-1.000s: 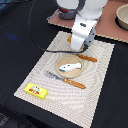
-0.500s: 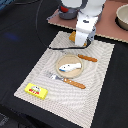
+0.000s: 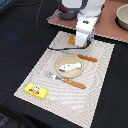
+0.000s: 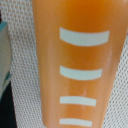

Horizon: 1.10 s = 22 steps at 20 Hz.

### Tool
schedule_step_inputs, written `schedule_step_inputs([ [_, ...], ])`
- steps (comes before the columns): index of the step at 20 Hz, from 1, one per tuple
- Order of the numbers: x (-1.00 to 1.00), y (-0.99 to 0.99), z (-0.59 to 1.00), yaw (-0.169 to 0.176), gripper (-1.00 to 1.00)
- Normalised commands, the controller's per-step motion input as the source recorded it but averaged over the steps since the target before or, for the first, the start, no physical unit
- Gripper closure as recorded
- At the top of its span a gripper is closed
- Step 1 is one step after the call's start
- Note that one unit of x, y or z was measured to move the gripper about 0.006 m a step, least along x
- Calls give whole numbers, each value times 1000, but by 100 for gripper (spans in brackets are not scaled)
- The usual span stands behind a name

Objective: Interact with the objects in diverse but meaningful ways.

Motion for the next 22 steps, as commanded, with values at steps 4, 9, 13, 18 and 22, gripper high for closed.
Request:
schedule_step_inputs([
  [4,-467,74,994,-3,-100],
  [9,-442,142,945,-3,-100],
  [13,-532,147,663,0,-100],
  [18,-470,451,451,-17,-100],
  [22,-424,596,269,-32,-100],
])
